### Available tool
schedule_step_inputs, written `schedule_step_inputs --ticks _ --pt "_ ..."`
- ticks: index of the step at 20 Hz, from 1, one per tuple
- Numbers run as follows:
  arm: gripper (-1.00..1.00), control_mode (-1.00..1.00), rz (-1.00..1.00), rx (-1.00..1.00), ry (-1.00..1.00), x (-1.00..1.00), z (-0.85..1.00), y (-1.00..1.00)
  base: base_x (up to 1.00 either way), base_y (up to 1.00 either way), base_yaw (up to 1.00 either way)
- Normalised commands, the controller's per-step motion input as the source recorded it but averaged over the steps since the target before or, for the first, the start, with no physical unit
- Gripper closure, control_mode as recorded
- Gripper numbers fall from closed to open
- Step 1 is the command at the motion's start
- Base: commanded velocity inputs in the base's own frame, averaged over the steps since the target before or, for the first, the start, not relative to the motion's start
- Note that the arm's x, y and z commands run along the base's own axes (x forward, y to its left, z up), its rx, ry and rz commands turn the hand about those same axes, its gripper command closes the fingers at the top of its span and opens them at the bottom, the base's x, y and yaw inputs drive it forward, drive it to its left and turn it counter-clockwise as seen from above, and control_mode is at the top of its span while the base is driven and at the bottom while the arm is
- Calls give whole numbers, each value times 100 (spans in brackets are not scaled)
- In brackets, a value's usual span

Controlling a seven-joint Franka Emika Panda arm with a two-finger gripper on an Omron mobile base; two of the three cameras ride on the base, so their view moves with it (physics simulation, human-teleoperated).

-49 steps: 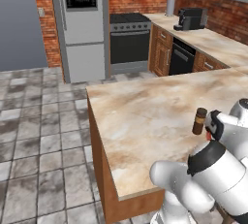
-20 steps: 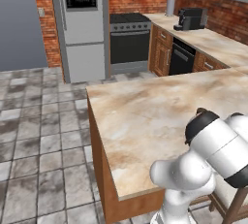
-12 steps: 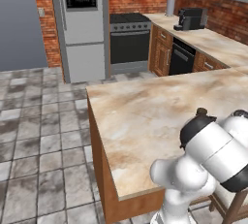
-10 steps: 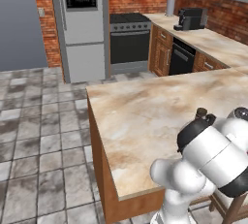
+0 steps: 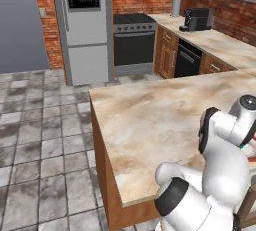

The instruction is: Take the cinnamon bottle from the cabinet and place it on the dining table, next to the plate with the cupcake. Then take the chocolate from the dining counter and place it on the cupcake plate.

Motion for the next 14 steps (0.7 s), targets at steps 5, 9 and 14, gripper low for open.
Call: schedule_step_inputs --ticks 5,9,14 --pt "-100 -100 0 0 2 -43 65 91 0 0 0" --pt "-100 -100 0 0 2 -40 56 54 0 0 0" --pt "-100 -100 0 0 10 -11 44 68 0 0 0"
